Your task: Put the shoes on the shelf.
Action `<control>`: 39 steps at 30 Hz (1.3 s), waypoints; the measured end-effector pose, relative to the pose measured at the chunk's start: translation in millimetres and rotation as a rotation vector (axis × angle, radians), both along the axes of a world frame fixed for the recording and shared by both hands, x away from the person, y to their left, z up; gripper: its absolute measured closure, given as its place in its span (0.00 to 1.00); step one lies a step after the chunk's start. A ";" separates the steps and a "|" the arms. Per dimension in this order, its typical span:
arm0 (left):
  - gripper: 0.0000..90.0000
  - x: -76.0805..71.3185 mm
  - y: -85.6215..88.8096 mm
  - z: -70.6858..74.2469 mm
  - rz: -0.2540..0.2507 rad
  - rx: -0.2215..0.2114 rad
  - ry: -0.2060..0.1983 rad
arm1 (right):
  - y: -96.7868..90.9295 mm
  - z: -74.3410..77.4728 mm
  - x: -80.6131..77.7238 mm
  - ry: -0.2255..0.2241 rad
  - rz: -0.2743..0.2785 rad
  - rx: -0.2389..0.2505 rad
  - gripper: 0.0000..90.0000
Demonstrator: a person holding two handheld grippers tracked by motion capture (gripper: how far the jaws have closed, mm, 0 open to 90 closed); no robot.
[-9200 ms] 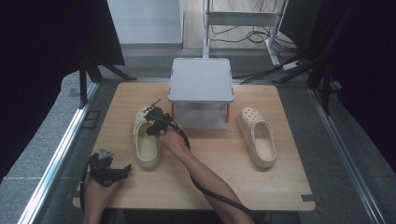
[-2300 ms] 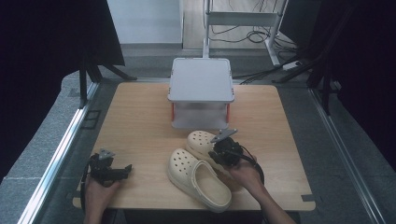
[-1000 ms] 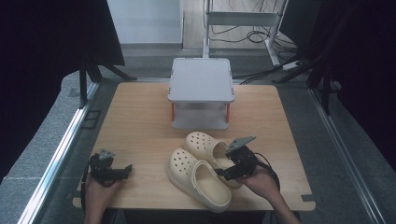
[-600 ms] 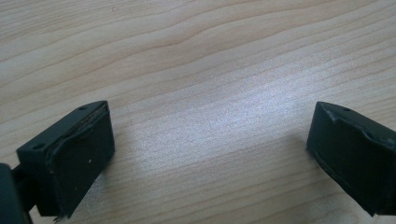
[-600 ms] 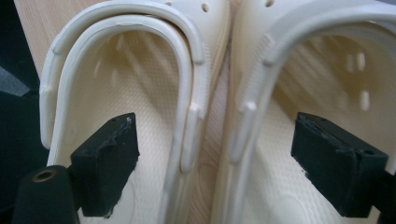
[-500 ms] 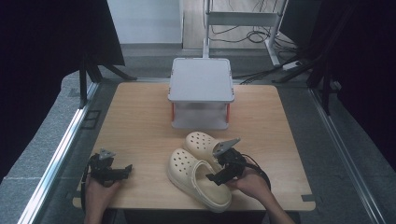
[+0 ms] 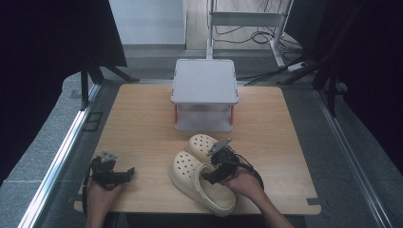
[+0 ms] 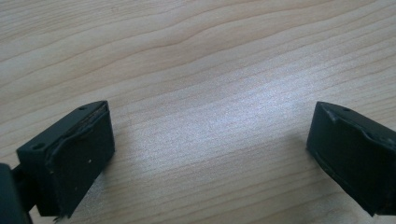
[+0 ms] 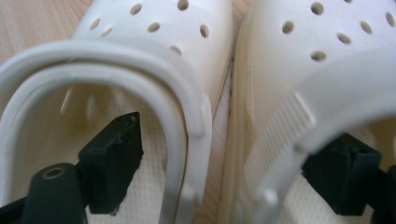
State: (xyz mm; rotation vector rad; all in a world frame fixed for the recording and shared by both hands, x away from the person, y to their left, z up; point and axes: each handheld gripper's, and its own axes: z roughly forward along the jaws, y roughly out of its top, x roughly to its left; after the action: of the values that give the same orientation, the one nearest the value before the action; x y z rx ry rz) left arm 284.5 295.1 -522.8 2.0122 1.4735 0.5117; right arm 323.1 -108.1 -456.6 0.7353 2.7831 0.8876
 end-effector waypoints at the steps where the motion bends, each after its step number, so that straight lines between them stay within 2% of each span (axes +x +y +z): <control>1: 0.01 0.0 0.0 0.0 0.000 0.000 0.000 | 2.0 -0.4 0.6 -0.002 0.000 -0.001 0.21; 9: 0.01 0.0 -0.2 -0.1 0.000 -0.001 -0.001 | 12.7 -4.9 5.8 -0.018 0.002 -0.003 0.30; 14: 0.01 0.0 -0.2 -0.1 0.000 -0.001 -0.001 | 12.6 -8.7 8.1 -0.020 -0.010 0.006 0.42; 16: 0.01 0.0 -0.2 -0.1 0.000 -0.001 -0.001 | 10.7 -9.5 7.8 -0.014 -0.020 -0.005 0.47; 19: 0.01 0.0 -0.2 -0.1 0.000 -0.001 -0.001 | 7.6 -9.5 6.8 0.014 -0.019 -0.032 0.51; 24: 0.01 0.0 -0.2 -0.1 -0.001 0.000 -0.001 | 7.2 -5.3 6.0 0.028 -0.031 -0.068 0.59; 25: 0.01 0.0 -0.2 -0.1 -0.001 -0.001 -0.001 | 8.8 -3.0 6.9 0.029 -0.040 -0.096 0.67; 26: 0.01 0.0 -0.2 -0.1 0.000 -0.001 -0.001 | 8.6 -2.0 7.4 0.033 -0.048 -0.097 0.70; 29: 0.01 0.0 -0.1 0.0 -0.002 0.001 0.000 | 5.9 -0.4 11.2 0.073 -0.064 -0.088 0.70; 33: 0.01 0.0 -0.1 0.0 -0.002 0.002 0.000 | 5.7 5.4 14.4 0.127 -0.042 -0.117 0.65; 39: 0.01 0.0 -0.1 -0.2 -0.002 0.001 -0.002 | 8.5 8.9 16.9 0.148 -0.031 -0.166 0.71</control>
State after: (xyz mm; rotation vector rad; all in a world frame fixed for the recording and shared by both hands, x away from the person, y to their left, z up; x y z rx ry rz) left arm 284.5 295.0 -523.0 2.0125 1.4706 0.5134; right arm 340.0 -99.6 -447.8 0.8447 2.9191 0.6103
